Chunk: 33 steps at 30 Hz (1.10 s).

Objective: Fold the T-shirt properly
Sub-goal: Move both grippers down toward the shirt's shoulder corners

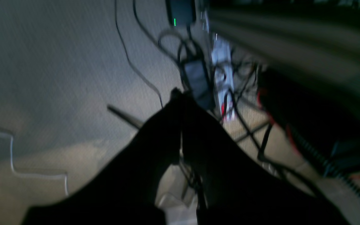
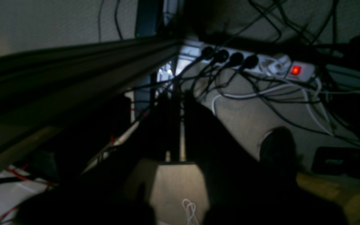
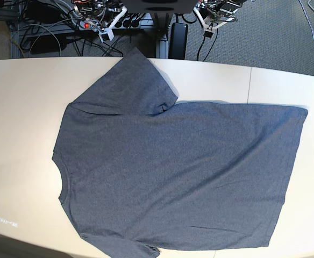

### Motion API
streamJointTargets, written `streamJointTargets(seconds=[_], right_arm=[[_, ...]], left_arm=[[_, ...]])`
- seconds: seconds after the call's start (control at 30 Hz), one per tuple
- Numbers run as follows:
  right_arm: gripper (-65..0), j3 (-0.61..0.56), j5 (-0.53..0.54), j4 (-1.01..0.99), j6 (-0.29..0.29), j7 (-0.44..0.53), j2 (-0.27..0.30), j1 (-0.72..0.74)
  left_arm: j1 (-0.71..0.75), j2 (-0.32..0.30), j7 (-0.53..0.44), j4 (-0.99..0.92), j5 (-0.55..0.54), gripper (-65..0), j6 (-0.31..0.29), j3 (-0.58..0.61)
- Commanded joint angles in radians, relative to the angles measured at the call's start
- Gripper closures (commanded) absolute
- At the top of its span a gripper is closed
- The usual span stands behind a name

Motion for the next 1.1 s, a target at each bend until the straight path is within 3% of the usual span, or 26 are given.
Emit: streamJointTargets(seconds=[0.0, 0.13, 0.27, 0.53, 0.77, 0.83, 1.0, 1.07], right_arm=[[-1.3, -0.001, 0.002, 0.007, -0.051, 0.011, 0.011, -0.003], [-1.3, -0.001, 0.002, 0.021, -0.050, 0.011, 0.016, -0.003], [-1.3, -0.001, 0.002, 0.039, -0.026, 0.011, 0.022, -0.011], [-1.3, -0.001, 0.013, 0.166, -0.013, 0.011, 0.036, -0.095], [-1.3, -0.006, 0.016, 0.329, 0.010, 0.007, 0.063, -0.220], [-1.3, -0.026, 0.058, 0.375, 0.025, 0.007, 0.087, -0.255], [-1.3, -0.094, 0.091, 0.524, 0.035, 0.007, 0.156, -0.366], [-1.3, -0.105, 0.091, 0.599, 0.035, 0.007, 0.181, -0.420]], left_arm=[[0.000, -0.008, 0.003, 0.002, 0.000, 0.0, 0.015, 0.001], [0.001, -0.045, 0.004, 0.002, -0.003, 0.0, -0.009, 0.001], [0.001, -0.104, -0.006, 0.002, -0.065, 0.0, -0.145, 0.001], [0.015, -0.179, -0.011, 0.019, -0.116, 0.0, -0.308, -0.006], [0.128, -0.215, -0.008, 0.183, -0.121, 0.0, -0.340, -0.128], [0.170, -0.227, -0.011, 0.248, -0.132, 0.0, -0.390, -0.189], [0.266, -0.264, -0.006, 0.414, -0.148, 0.0, -0.590, -0.317], [0.304, -0.286, 0.000, 0.480, -0.171, 0.0, -0.619, -0.349]])
